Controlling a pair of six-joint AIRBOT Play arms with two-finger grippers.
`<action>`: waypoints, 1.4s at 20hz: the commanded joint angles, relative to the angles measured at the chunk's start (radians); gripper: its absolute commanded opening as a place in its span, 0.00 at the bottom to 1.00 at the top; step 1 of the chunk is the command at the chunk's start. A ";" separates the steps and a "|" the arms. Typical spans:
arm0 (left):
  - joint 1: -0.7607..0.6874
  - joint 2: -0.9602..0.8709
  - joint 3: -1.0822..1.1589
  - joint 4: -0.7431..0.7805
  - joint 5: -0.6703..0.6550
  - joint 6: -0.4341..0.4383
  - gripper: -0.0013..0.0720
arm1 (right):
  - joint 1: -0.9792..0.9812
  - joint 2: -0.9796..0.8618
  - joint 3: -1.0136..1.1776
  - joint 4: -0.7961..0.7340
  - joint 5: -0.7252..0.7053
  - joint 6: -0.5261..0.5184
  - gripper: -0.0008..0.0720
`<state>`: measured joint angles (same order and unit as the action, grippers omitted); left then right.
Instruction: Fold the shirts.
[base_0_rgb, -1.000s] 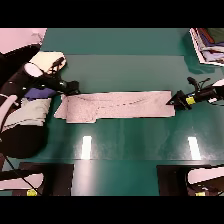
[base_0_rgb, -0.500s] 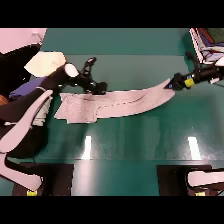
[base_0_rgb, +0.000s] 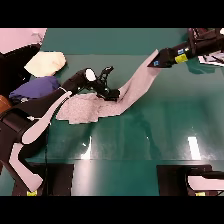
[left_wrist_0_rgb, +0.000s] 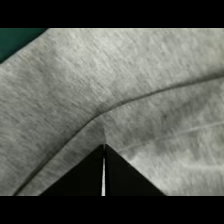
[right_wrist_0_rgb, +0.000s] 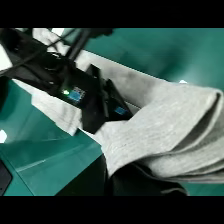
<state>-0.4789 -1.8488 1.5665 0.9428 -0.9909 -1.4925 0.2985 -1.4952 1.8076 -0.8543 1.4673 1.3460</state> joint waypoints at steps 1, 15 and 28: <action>0.027 0.021 0.006 0.027 -0.027 0.000 0.05 | 0.084 0.003 0.044 0.005 -0.040 0.019 0.03; 0.719 0.570 0.006 0.279 -0.114 0.008 0.05 | 0.571 -0.350 0.044 0.402 -0.502 -0.225 0.29; 0.757 0.574 0.004 0.246 -0.216 0.034 0.05 | 0.225 -0.163 -0.303 0.014 -0.292 -0.002 0.70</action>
<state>0.2749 -1.2762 1.5707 1.1954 -1.1816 -1.4666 0.6384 -1.7271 1.6657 -0.7452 1.1412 1.2541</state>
